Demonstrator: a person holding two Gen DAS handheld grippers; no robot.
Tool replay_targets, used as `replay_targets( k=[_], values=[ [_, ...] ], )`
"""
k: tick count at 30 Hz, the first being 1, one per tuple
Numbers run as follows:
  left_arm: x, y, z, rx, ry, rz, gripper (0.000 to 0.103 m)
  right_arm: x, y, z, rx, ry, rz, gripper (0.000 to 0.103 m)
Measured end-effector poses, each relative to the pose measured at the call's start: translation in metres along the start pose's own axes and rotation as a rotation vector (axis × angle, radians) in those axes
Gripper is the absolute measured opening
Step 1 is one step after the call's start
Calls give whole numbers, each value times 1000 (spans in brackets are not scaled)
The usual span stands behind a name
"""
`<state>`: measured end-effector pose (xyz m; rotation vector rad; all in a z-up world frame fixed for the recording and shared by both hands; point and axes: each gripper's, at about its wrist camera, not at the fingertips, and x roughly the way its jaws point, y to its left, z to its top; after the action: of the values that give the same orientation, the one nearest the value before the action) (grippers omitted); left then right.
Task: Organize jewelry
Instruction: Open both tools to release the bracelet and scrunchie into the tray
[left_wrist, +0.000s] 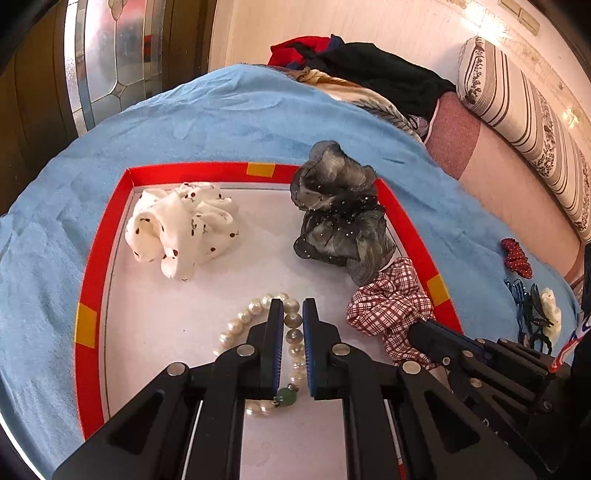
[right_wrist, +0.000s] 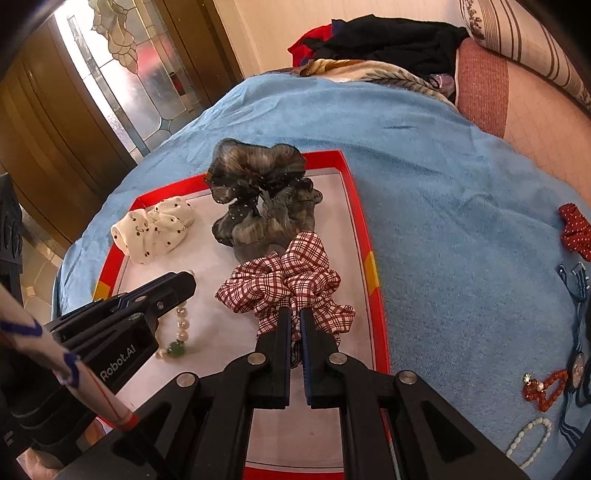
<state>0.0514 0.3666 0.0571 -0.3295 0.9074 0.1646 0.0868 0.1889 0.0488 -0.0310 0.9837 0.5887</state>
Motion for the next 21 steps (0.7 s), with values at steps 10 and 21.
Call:
replay_targets(
  k=[10, 21],
  values=[
    [-3, -3, 0, 9, -17, 19, 11, -1, 1, -3, -2, -1, 7, 16],
    [-16, -7, 1, 10, -50, 32, 26, -25, 6, -5, 1, -38, 38, 20]
  ],
)
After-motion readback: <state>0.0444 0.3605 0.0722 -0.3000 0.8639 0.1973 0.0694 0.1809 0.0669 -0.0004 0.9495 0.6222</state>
